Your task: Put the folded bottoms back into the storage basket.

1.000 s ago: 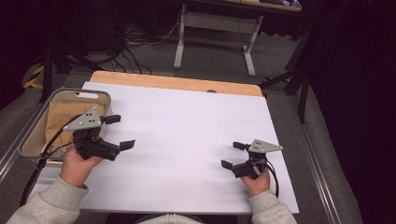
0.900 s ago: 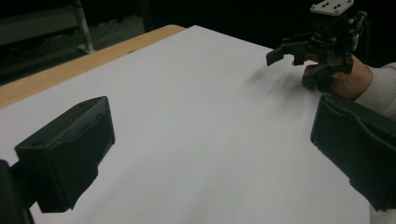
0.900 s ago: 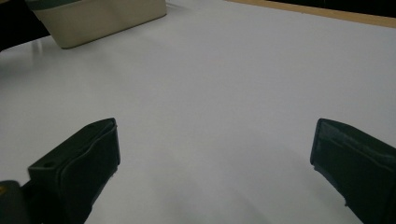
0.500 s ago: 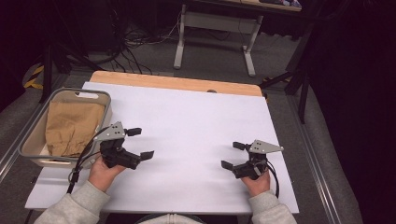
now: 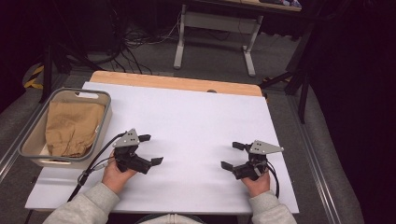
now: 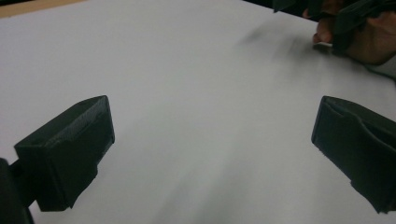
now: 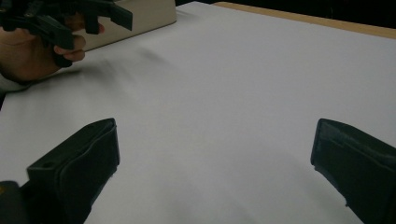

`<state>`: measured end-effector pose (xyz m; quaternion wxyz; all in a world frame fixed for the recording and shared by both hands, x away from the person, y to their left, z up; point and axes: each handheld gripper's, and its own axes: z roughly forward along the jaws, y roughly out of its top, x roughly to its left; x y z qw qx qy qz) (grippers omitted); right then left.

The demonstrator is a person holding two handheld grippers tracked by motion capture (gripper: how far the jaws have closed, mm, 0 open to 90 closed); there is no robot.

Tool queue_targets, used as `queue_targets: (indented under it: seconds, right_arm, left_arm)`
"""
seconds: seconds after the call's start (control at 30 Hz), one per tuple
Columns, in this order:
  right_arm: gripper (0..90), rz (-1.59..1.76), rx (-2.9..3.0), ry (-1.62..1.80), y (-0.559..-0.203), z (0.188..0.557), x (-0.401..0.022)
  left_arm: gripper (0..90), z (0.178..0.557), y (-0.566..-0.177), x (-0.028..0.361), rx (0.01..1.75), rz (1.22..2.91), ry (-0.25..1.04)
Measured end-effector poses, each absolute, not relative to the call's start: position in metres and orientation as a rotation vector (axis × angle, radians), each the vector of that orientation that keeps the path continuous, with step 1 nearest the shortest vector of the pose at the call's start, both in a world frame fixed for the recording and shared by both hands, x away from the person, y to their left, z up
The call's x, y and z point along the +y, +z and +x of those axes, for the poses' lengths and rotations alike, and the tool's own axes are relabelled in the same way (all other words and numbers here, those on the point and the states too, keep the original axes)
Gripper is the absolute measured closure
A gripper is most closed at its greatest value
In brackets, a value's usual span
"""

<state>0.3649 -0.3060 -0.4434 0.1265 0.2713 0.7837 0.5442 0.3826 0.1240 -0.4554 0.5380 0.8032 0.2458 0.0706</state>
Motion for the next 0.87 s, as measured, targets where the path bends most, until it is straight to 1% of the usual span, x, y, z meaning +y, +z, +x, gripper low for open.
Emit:
queue_targets:
  seconds: [0.33, 0.43, 0.67, 0.87]
  right_arm:
    - [1.2, 0.725, 2.294, 1.578, -0.4414, 0.3588, -0.3005]
    - [1.2, 0.726, 2.291, 1.588, -0.4412, 0.3588, -0.3015]
    - [1.0, 0.727, 2.294, 1.593, -0.4414, 0.3592, -0.3013]
    - [0.7, 0.732, 2.293, 1.608, -0.4412, 0.3591, -0.3023]
  left_arm:
    - [0.0, 0.3822, -0.457, 0.1194, 0.533, 1.925, 0.191]
    - [0.0, 0.3821, -0.457, 0.1186, 0.52, 1.923, 0.171]
    - [0.0, 0.3842, -0.4567, 0.1213, 0.537, 1.907, 0.127]
    - [0.0, 0.3863, -0.4575, 0.1225, 0.565, 1.913, 0.132]
